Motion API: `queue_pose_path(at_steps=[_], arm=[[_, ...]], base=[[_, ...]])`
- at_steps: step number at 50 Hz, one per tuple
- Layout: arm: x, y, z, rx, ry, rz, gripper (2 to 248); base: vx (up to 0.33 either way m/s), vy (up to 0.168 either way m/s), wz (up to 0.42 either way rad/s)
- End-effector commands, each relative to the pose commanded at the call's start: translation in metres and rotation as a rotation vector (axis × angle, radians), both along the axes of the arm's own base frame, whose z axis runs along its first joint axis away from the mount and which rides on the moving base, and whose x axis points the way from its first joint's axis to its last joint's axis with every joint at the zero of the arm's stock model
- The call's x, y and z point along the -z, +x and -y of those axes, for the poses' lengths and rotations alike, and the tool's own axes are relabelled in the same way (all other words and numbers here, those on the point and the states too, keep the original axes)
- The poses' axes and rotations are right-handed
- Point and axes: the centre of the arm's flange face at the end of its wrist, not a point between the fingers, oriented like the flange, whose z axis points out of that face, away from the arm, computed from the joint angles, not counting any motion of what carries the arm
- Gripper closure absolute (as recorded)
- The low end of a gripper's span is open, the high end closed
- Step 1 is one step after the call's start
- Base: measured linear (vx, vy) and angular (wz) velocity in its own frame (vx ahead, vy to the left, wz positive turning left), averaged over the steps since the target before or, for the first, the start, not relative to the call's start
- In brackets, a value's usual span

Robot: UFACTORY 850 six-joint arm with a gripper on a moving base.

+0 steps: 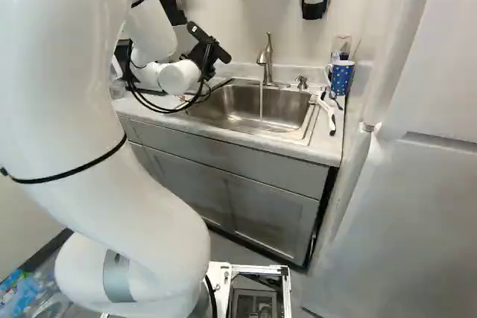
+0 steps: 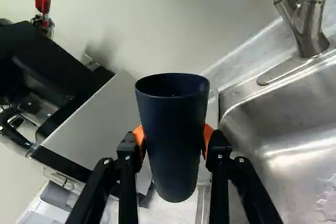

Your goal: Rinse the cup and place it in the tray

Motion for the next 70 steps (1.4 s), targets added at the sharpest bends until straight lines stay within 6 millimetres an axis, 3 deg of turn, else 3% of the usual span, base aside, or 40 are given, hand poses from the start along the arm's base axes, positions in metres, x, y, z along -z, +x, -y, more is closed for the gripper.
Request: queue_pose_path(at_steps=[70], arm=[[0.0, 0.0, 0.0, 0.056, 0.732, -0.062, 127]], base=[[0.0, 0.0, 0.0]])
